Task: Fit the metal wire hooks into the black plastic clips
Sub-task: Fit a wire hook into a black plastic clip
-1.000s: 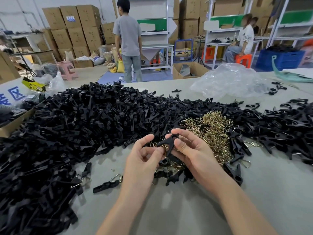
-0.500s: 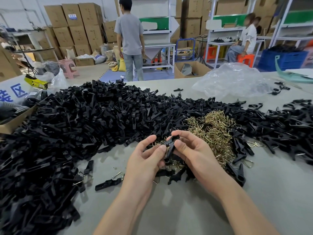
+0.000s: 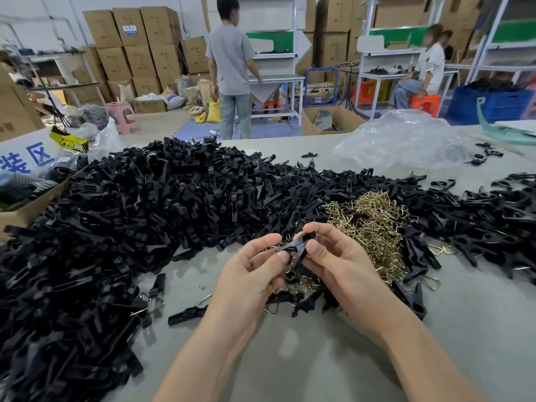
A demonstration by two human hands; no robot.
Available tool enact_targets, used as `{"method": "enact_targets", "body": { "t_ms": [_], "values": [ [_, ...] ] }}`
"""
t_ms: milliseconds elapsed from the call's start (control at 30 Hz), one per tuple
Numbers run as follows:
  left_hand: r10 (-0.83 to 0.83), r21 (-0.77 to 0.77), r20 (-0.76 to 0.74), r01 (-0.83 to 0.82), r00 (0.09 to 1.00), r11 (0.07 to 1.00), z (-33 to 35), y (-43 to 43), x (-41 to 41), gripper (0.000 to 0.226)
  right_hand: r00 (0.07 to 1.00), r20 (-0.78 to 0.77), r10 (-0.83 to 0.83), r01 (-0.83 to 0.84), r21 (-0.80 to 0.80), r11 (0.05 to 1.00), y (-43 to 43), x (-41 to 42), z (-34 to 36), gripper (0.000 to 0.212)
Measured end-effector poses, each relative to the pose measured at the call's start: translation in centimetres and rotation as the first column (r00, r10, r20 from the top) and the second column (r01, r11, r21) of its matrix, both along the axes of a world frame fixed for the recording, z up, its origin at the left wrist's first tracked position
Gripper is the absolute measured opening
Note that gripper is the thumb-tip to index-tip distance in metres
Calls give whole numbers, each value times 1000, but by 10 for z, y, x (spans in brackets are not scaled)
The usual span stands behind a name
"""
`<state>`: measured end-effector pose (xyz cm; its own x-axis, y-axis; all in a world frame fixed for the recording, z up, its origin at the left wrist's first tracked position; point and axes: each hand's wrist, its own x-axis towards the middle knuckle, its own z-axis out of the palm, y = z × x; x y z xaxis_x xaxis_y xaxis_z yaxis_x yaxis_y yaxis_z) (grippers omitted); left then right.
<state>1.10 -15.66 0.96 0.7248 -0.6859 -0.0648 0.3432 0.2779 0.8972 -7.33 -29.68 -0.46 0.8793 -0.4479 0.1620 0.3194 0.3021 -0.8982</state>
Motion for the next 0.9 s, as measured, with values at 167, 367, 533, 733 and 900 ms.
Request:
{"method": "enact_targets", "body": {
  "t_ms": [167,367,533,733,900],
  "values": [
    [-38,-30,-42,37,998,999,2,2,-1,41,1000,13,-12,12,14,1000,-1,1,0,20],
    [-33,-42,-79,30,996,999,2,0,-3,45,999,27,21,-22,40,999,0,2,2,24],
    [-15,-70,-137,5,991,998,3,-1,-4,44,999,33,38,-40,46,998,0,0,3,21],
    [58,-114,-198,-82,979,990,3,-3,-4,42,1000,11,24,-24,36,999,3,0,4,23],
    [59,-167,-286,-110,957,980,2,-3,-4,36,1000,22,18,-19,35,999,5,1,5,23]
  ]
}}
